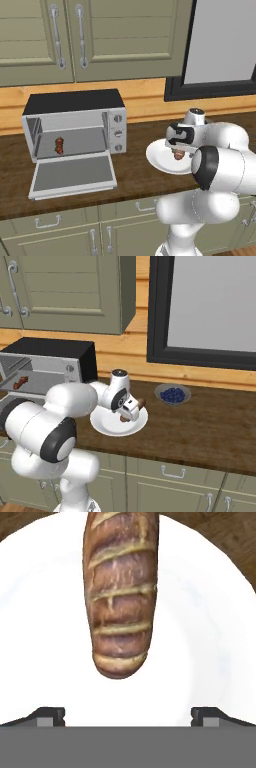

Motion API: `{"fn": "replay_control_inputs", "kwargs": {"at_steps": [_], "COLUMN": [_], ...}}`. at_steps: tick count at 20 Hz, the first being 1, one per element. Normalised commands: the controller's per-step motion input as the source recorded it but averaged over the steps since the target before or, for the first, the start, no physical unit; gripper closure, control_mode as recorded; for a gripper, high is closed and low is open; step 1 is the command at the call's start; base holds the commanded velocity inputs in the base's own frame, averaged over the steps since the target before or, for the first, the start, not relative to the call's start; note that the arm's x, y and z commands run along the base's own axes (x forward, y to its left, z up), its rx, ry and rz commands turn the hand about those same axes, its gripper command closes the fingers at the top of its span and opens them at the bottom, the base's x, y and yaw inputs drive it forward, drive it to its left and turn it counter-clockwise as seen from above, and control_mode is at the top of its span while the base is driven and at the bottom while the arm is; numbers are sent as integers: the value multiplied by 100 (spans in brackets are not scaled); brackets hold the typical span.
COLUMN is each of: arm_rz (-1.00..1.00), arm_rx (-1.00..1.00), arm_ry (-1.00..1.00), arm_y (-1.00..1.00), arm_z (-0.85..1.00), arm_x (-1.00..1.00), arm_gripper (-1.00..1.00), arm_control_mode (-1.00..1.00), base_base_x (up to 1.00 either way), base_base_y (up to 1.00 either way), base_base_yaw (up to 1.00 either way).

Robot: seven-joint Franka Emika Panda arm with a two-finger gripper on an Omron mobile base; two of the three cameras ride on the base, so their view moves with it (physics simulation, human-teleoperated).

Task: Pick up the kebab skewer and baguette bread, and place them inside the toaster oven. Close the toaster oven door and start by setting the timer.

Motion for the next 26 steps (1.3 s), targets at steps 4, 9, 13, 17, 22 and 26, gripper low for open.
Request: {"fn": "replay_control_inputs", "kwargs": {"at_steps": [4,9,13,17,22,26], "arm_rz": [-10,-10,-8,-5,-5,-2], "arm_rx": [0,0,0,0,0,1], "arm_ry": [0,0,0,0,0,0], "arm_y": [0,0,-2,-7,-6,-19], "arm_z": [-19,-27,-33,-23,-21,-10], "arm_x": [31,37,40,10,-1,-18], "arm_gripper": [-100,-100,-100,-100,100,100], "arm_control_mode": [-100,-100,-100,-100,-100,-100], "base_base_x": [0,0,0,0,0,0], "base_base_y": [0,0,0,0,0,0], "base_base_yaw": [0,0,0,0,0,0]}}
